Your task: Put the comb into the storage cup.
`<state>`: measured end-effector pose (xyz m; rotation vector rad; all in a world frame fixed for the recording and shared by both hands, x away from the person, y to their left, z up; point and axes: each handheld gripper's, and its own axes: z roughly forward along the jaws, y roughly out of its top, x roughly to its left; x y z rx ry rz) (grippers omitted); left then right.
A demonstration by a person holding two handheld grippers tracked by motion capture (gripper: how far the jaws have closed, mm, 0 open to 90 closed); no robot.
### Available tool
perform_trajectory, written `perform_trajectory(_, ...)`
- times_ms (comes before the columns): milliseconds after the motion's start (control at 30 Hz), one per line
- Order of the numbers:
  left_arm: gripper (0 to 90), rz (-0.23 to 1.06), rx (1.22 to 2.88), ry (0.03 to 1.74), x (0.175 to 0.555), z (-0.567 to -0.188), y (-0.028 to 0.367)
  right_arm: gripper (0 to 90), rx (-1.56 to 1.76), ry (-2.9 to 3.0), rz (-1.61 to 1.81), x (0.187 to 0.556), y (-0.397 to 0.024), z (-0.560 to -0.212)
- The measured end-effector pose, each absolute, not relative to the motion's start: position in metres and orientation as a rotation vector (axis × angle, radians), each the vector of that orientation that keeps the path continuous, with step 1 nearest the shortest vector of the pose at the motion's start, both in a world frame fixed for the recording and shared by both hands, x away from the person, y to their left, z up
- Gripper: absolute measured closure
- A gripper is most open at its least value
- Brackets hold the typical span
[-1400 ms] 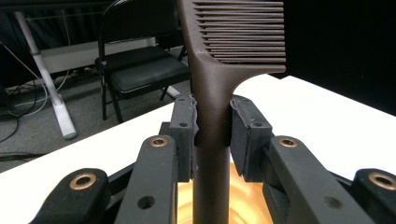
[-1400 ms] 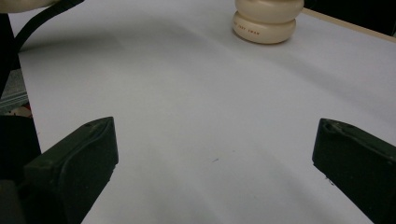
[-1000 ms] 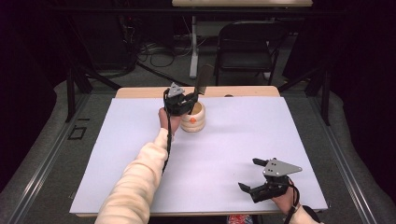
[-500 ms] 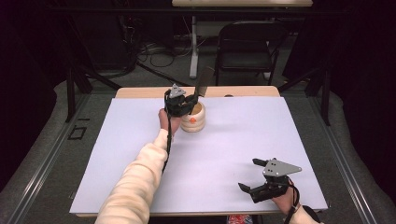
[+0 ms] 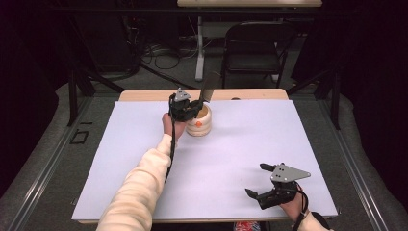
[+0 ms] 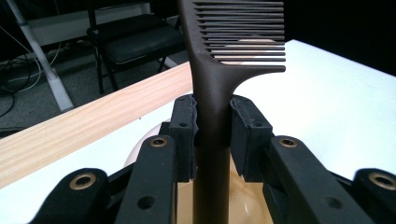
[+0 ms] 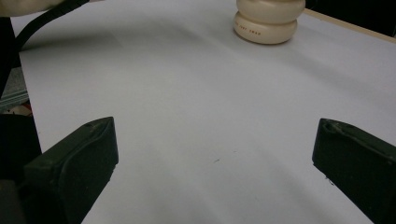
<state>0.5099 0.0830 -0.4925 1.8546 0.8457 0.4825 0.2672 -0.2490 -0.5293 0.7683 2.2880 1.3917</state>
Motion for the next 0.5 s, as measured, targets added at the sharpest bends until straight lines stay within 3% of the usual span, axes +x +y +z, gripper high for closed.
perform_trajectory(500, 72.3, 0.478, 1.828, 0.853, 0.5107, -0.4993, 0.0815, 0.0, 0.762, 2.282, 1.397, 0.2668, -0.2491, -0.5284)
